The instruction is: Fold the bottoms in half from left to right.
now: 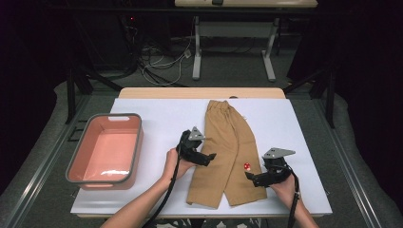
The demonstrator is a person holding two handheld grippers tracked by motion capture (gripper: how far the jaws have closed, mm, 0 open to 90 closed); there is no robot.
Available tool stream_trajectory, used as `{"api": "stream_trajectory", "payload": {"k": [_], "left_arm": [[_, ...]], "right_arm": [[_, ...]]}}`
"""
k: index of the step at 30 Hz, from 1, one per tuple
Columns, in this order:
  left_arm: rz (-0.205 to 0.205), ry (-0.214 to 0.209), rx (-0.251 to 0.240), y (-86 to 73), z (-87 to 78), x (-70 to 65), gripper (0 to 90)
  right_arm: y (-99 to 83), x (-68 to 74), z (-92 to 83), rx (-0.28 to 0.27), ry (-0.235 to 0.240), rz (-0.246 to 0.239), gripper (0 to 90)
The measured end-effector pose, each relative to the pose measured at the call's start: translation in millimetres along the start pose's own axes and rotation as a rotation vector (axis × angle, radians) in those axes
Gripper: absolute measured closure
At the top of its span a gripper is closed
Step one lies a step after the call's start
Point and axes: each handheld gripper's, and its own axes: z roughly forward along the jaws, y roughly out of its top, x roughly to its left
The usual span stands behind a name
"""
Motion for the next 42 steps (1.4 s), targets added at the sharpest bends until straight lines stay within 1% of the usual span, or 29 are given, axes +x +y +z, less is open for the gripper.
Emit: {"api": "stream_trajectory", "payload": {"k": [4,7,10,11,12,13,14,16,19,22,23,24,26,27,28,29,30,31,35,37,39,42], "left_arm": [[-0.014,0.023,0.010,-12.7,-8.5,9.8,8.3],[-0.035,0.043,0.018,-22.5,-14.8,15.7,6.0],[-0.040,0.071,0.030,-31.2,-21.2,20.9,3.8],[-0.047,0.073,0.036,-33.6,-23.8,22.4,3.0],[-0.046,0.084,0.034,-35.9,-26.2,23.8,2.7],[-0.053,0.092,0.033,-38.2,-28.5,24.8,2.1],[-0.058,0.094,0.033,-40.4,-30.4,25.8,1.7],[-0.064,0.107,0.035,-44.6,-35.0,27.8,0.4],[-0.069,0.124,0.027,-49.1,-40.1,29.9,0.0],[-0.082,0.126,0.027,-52.3,-42.7,29.9,0.0],[-0.075,0.129,0.032,-53.4,-43.2,29.9,0.0],[-0.079,0.128,0.033,-54.9,-43.1,29.2,0.0],[-0.074,0.137,0.038,-56.4,-43.4,29.0,0.0],[-0.075,0.138,0.039,-56.7,-43.6,29.0,0.0],[-0.077,0.138,0.040,-56.7,-44.3,29.3,0.0],[-0.076,0.141,0.030,-56.8,-44.8,29.8,0.0],[-0.074,0.142,0.031,-56.7,-45.6,30.1,0.0],[-0.074,0.147,0.035,-56.8,-46.6,30.3,0.0],[-0.084,0.148,0.034,-59.0,-48.8,31.1,0.0],[-0.081,0.148,0.038,-60.4,-49.4,31.2,0.0],[-0.093,0.148,0.042,-61.7,-49.3,31.3,0.0],[-0.110,0.146,0.038,-64.5,-51.6,31.5,0.0]], "right_arm": [[1.0,1.0,0.9,0.012,0.007,0.001,2.5],[1.6,2.5,2.3,0.003,0.004,0.002,3.8],[3.0,3.4,4.0,0.002,-0.003,-0.002,4.2],[3.7,3.1,5.4,-0.003,0.001,-0.011,4.3],[4.4,3.8,6.3,0.002,0.001,-0.001,4.3],[5.4,4.8,6.9,0.007,-0.005,0.011,4.5],[6.2,3.9,8.2,0.002,-0.005,-0.003,4.5],[8.5,4.4,10.5,0.005,-0.012,0.000,4.6],[12.5,4.9,14.7,0.004,-0.006,0.013,5.4],[16.8,4.8,19.8,-0.009,-0.008,0.025,7.5],[17.7,5.3,20.5,-0.006,-0.007,0.032,8.2],[19.0,5.7,22.2,-0.007,-0.006,0.032,8.7],[21.9,7.3,26.1,-0.006,-0.009,0.033,11.7],[23.4,9.0,27.9,-0.002,-0.008,0.044,12.9],[25.0,10.1,29.2,0.003,-0.012,0.041,14.2],[26.4,11.6,30.8,0.007,-0.014,0.042,15.2],[27.7,12.7,32.8,0.017,-0.020,0.043,16.1],[28.6,14.0,35.0,0.009,-0.023,0.045,18.1],[33.0,18.2,42.5,0.023,-0.029,0.042,24.8],[35.7,20.3,45.6,0.032,-0.030,0.058,27.5],[38.6,21.5,49.7,0.029,-0.016,0.069,30.0],[41.7,27.5,58.0,0.050,-0.017,0.075,35.4]]}}
